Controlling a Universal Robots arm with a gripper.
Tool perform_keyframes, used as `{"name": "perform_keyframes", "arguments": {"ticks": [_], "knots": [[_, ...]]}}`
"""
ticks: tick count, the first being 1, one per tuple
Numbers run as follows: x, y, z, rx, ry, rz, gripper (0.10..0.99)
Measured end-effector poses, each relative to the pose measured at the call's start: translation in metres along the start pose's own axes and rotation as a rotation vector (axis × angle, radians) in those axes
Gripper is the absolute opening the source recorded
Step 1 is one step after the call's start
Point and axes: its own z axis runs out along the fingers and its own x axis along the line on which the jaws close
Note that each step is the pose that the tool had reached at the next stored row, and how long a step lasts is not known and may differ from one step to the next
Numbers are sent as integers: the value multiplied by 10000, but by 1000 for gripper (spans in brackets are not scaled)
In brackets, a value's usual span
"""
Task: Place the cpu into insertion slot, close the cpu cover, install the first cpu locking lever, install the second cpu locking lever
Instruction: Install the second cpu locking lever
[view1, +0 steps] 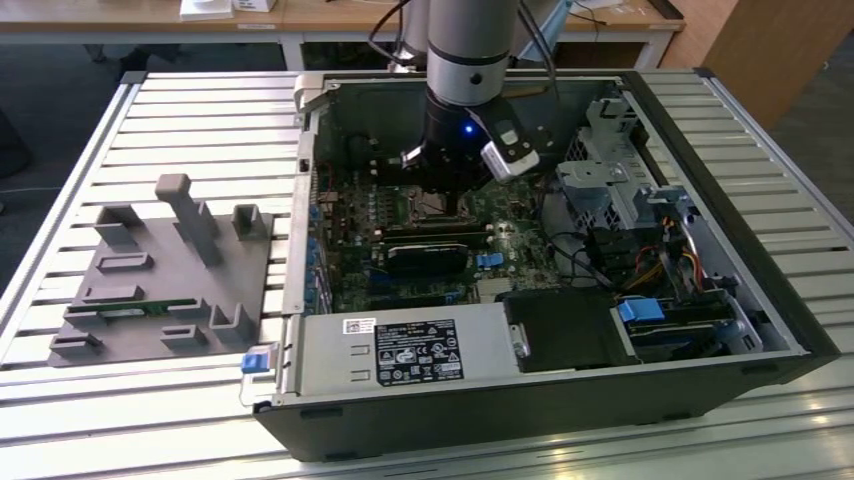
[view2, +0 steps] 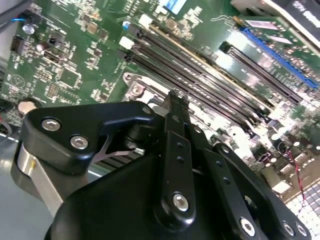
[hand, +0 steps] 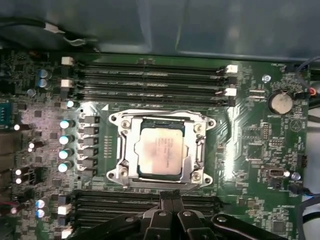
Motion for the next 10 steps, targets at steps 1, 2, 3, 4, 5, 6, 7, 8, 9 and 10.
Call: {"name": "perform_keyframes", "arguments": {"ticks": [1, 2, 3, 4, 5, 6, 7, 8, 9, 10], "knots": [[16, -11, 0, 0, -1, -1, 106], [38, -17, 0, -2, -1, -2, 106], [66, -21, 0, -1, -1, -3, 106], [98, -24, -1, -1, -1, -1, 106], [133, -26, -1, -1, -1, 0, 106], [165, -27, -1, -1, 0, -1, 106], [195, -28, -1, 0, 0, -2, 106], [220, -28, 0, -1, 0, -1, 106], [239, -29, 0, -1, 0, 0, 106], [253, -30, 1, -1, -1, 0, 106]]}}
